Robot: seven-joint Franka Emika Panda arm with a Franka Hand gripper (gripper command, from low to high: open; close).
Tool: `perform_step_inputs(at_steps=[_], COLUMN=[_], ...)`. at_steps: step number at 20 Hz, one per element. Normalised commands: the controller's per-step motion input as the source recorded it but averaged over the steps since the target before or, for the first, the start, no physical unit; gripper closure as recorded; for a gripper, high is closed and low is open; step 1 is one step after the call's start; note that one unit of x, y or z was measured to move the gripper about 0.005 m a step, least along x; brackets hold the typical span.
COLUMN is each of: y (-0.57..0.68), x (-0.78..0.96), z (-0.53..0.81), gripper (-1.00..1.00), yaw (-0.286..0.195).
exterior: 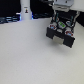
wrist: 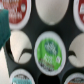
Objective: Open the kcup holder, insert the kcup into the holder, and close the kcup holder
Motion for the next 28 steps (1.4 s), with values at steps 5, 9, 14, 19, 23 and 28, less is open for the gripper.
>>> perform_step_inputs(at_steps=[5, 9, 14, 19, 23, 28], y=[-0.41, -0.27, -0.10, 0.13, 0.15, 0.08], x=[0.73, 0.67, 0.57, 0.30, 0.04, -0.17], z=[0.09, -0.08, -0.23, -0.26, -0.18, -0.13], gripper=[-1.00, -1.00, -1.00, -1.00, -1.00, -1.00], yaw=[0.014, 0.051, 0.063, 0.151, 0.231, 0.260])
